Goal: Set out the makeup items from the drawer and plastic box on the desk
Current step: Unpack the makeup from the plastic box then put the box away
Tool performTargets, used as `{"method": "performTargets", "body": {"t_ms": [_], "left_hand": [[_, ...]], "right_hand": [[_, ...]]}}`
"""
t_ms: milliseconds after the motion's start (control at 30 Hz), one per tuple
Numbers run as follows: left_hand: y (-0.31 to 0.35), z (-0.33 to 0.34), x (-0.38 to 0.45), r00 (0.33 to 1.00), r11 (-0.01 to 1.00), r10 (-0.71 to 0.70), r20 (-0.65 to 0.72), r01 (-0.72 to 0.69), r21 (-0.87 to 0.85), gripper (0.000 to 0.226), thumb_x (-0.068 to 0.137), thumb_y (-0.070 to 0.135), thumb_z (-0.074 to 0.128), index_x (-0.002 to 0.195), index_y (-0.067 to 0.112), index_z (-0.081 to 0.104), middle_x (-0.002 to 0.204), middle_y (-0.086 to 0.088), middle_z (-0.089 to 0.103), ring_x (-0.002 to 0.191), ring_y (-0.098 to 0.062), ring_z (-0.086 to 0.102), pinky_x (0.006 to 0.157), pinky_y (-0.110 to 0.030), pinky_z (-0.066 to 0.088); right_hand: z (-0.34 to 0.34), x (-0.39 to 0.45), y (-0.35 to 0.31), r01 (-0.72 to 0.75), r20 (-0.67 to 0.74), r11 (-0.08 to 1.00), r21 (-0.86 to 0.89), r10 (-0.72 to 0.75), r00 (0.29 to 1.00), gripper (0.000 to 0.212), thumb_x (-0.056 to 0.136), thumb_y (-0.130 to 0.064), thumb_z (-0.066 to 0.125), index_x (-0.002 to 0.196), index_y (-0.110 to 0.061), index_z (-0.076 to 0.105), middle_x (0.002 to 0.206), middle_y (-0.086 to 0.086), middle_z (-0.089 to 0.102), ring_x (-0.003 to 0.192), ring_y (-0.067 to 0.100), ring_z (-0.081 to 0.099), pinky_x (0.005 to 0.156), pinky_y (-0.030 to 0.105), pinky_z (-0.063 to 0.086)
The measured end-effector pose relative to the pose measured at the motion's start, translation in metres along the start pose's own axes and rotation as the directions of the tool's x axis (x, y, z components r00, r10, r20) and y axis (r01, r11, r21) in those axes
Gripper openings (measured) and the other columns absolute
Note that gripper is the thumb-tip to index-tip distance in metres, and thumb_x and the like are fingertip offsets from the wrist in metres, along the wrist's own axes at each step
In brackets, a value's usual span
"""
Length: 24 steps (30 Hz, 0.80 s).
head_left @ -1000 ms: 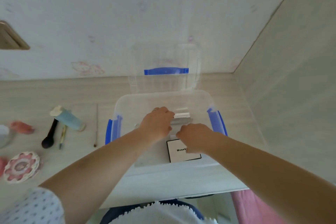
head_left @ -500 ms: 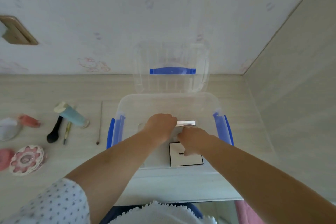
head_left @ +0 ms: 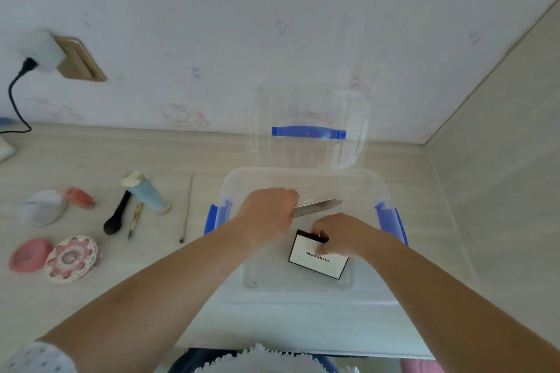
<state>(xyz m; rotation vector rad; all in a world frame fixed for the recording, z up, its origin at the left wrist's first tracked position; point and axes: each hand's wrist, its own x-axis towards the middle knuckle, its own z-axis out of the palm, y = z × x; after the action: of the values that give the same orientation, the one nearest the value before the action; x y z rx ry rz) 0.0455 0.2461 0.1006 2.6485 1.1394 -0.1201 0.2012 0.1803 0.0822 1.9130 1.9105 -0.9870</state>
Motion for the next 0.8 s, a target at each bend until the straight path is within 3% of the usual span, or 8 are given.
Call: {"method": "performTargets", "body": {"t_ms": [133,200,333,467,533,600,700,800], "left_hand": [[-0.014,-0.042,-0.042,0.979,0.973,-0.069,-0.193,0.024,-0.23,0.01,0.09,0.025,0.048,0.08,0.024,0.047,0.07,0.005,0.049,0.071,-0.019,0.046,0.06,-0.028,0.032],[-0.025,-0.058,-0.065,0.948,0.956,-0.13,-0.291,0.042,-0.291,0.017,0.086,0.026,0.054,0.074,0.022,0.043,0.061,0.005,0.042,0.062,-0.014,0.042,0.057,-0.029,0.032],[-0.053,-0.075,-0.103,0.878,0.909,-0.272,-0.393,0.101,-0.404,0.023,0.082,0.025,0.058,0.069,0.017,0.041,0.056,0.002,0.039,0.056,-0.016,0.039,0.051,-0.026,0.029],[-0.086,-0.077,-0.136,0.817,0.816,-0.405,-0.41,0.121,-0.565,0.025,0.076,0.028,0.054,0.062,0.021,0.035,0.056,0.007,0.039,0.054,-0.013,0.035,0.048,-0.018,0.028],[-0.105,-0.076,-0.152,0.78,0.74,-0.489,-0.391,0.133,-0.659,0.024,0.072,0.029,0.052,0.057,0.028,0.034,0.055,0.006,0.034,0.053,-0.013,0.031,0.049,-0.017,0.027],[-0.127,-0.069,-0.169,0.726,0.618,-0.594,-0.347,0.136,-0.774,0.013,0.071,0.03,0.054,0.058,0.031,0.049,0.055,0.008,0.037,0.052,-0.01,0.032,0.052,-0.022,0.029],[-0.155,-0.055,-0.199,0.669,0.413,-0.703,-0.243,0.106,-0.904,0.011,0.075,0.03,0.06,0.083,0.028,0.068,0.052,0.013,0.047,0.046,-0.005,0.035,0.049,-0.022,0.03],[-0.18,-0.038,-0.228,0.669,0.435,-0.707,-0.23,0.155,-0.887,0.008,0.079,0.015,0.064,0.076,0.008,0.063,0.046,0.014,0.044,0.043,-0.001,0.036,0.046,-0.011,0.027]], "right_hand": [[-0.015,-0.013,-0.001,0.044,-0.154,0.998,0.041,-0.037,0.987,0.01,0.085,-0.032,0.061,0.089,-0.032,0.052,0.086,-0.009,0.05,0.086,0.014,0.047,0.072,0.026,0.034],[-0.027,-0.025,-0.008,0.051,-0.212,0.99,0.134,-0.022,0.977,0.015,0.084,-0.035,0.062,0.079,-0.034,0.048,0.079,-0.012,0.053,0.084,0.015,0.052,0.07,0.027,0.038],[-0.042,-0.042,-0.031,0.117,-0.33,0.891,0.439,0.039,0.943,0.011,0.083,-0.036,0.066,0.088,-0.028,0.059,0.089,-0.005,0.067,0.086,0.015,0.063,0.078,0.03,0.048],[-0.054,-0.051,-0.074,0.21,-0.385,0.725,0.656,0.082,0.919,0.009,0.085,-0.029,0.065,0.091,-0.022,0.062,0.075,-0.012,0.07,0.067,0.0,0.064,0.064,0.022,0.048],[-0.055,-0.052,-0.102,0.253,-0.375,0.574,0.779,0.104,0.921,0.01,0.087,-0.026,0.063,0.094,-0.018,0.063,0.077,-0.008,0.073,0.067,0.005,0.066,0.064,0.026,0.05],[-0.052,-0.052,-0.133,0.271,-0.341,0.39,0.88,0.121,0.932,0.011,0.089,-0.021,0.06,0.099,-0.016,0.062,0.085,-0.002,0.075,0.074,0.012,0.071,0.064,0.031,0.055],[-0.038,-0.047,-0.18,0.268,-0.293,0.179,0.947,0.131,0.947,0.012,0.091,-0.016,0.057,0.102,-0.017,0.062,0.084,-0.003,0.075,0.074,0.014,0.072,0.058,0.03,0.057],[-0.013,-0.037,-0.224,0.245,-0.263,0.122,0.962,0.173,0.949,0.014,0.091,-0.014,0.056,0.104,-0.019,0.06,0.086,-0.003,0.074,0.074,0.011,0.072,0.058,0.032,0.057]]}}
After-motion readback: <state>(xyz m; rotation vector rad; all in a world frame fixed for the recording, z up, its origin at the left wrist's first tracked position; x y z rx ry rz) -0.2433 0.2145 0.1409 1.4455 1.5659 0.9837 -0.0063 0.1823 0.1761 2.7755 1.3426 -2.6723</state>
